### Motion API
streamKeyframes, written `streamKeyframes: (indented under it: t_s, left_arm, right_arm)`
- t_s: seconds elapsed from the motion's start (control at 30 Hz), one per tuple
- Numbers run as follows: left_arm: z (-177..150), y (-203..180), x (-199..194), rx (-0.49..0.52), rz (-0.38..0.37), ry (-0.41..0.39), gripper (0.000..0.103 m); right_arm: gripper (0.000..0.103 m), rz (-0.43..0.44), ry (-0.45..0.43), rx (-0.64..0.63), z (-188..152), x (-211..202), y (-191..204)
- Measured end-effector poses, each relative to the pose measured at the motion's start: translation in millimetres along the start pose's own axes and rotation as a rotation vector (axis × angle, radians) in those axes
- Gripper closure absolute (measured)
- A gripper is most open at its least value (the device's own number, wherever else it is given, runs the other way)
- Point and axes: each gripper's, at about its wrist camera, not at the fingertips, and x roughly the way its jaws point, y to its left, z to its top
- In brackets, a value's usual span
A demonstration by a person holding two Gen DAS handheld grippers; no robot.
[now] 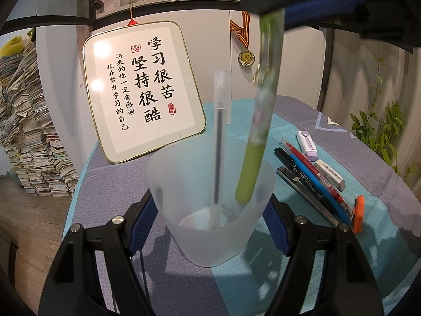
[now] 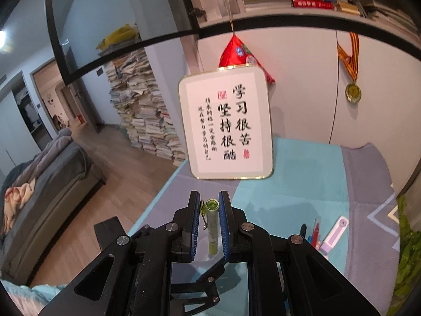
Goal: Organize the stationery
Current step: 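Insert the green highlighter into the frosted cup and open the right gripper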
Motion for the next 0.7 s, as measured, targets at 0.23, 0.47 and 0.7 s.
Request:
streamKeyframes:
  t_s: [0.23, 0.47, 0.7]
  left_arm:
    - [0, 0, 0, 0.000, 0.000, 0.000, 0.029]
    - [0, 0, 0, 0.000, 0.000, 0.000, 0.029]
    - [-1, 0, 0, -0.001, 0.001, 0.004, 0.029]
  right_arm:
    - [0.088, 0.016, 0.058, 0.035, -7, 16, -7]
    - [0.088, 0.020, 0.093, 0.037, -11, 25, -8]
    - [0.088, 0.030, 0.091, 0.041, -11, 19, -9]
